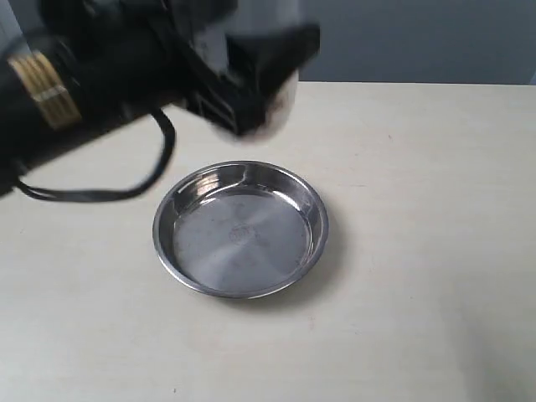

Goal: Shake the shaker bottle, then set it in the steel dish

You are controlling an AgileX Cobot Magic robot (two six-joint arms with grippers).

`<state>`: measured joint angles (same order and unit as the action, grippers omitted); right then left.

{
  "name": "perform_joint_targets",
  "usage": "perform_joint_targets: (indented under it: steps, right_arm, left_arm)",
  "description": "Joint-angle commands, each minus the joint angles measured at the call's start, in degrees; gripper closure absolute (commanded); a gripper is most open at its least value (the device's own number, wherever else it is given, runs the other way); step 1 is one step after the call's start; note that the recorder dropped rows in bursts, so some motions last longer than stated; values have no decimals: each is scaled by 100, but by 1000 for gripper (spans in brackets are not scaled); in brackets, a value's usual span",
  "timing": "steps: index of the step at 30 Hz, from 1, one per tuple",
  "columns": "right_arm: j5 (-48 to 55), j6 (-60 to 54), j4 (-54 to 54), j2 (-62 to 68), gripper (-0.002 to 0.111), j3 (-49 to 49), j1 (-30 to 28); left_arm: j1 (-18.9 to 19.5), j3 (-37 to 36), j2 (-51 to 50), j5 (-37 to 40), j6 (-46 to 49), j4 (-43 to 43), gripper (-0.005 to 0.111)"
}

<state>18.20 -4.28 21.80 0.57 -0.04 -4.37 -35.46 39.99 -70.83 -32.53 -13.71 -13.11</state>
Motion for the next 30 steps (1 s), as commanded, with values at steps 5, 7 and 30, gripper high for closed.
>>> perform_joint_targets:
  steps: [5,7,30]
  right_arm:
    - [-61,-15,-7,-28,109,4,-18]
    - [-61,-15,-7,-28,109,4,-18]
    - [-61,-15,-7,-28,109,4,-18]
  left_arm:
    - [40,-936,-1661,-311,708,1425,106]
    - [-13,-840,-1351,-373,695,939,106]
    - [-10,-1139,-1501,-546,1077,1232,106]
